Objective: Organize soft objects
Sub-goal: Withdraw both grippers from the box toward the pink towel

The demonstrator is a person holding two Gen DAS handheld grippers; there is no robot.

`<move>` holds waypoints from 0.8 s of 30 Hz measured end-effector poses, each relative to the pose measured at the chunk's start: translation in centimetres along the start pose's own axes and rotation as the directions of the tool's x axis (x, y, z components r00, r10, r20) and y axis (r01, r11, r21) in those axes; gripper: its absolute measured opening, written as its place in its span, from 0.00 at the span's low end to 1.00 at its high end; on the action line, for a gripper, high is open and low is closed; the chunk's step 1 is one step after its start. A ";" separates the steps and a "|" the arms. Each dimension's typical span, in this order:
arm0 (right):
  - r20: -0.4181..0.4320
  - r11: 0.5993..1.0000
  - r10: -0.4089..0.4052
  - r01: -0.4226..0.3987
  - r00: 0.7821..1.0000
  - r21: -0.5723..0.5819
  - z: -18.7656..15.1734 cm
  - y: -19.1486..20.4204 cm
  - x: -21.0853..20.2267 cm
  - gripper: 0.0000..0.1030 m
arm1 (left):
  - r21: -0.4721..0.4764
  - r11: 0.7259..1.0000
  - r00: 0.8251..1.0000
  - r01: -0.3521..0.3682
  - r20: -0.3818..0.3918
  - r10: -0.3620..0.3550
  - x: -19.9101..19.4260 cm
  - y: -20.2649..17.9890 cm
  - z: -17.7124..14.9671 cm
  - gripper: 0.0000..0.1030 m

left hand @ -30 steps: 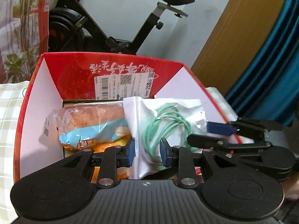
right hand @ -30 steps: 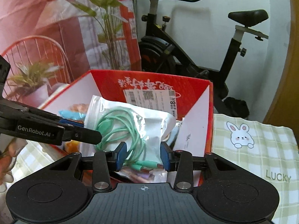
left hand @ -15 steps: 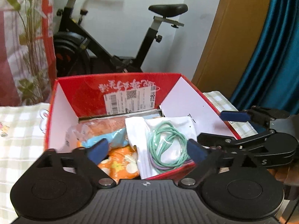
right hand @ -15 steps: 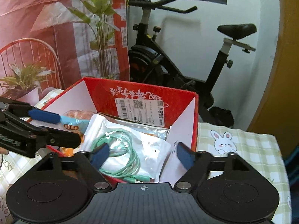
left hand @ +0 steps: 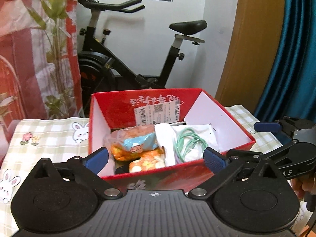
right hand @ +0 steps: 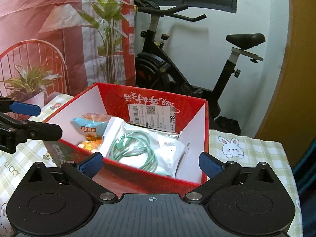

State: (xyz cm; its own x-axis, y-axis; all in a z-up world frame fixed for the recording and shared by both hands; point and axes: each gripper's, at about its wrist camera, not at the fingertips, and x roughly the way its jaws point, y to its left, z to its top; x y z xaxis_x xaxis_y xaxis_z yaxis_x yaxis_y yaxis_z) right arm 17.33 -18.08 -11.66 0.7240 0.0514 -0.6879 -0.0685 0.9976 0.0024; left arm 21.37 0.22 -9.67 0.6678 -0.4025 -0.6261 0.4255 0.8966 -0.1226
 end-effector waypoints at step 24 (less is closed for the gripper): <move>0.085 0.995 -0.005 -0.003 0.996 0.103 -8.6 3.4 -4.5 1.00 | -0.032 0.997 0.997 -0.064 0.048 0.065 -6.1 0.0 -8.4 1.00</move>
State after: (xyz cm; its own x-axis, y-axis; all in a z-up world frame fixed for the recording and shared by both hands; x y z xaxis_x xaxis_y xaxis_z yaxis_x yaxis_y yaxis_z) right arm 7.93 -15.36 -14.80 0.7798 0.0498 -0.6240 0.0000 0.9968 0.0795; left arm 12.11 4.22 -12.34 0.7228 -0.3515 -0.5950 0.3621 0.9260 -0.1073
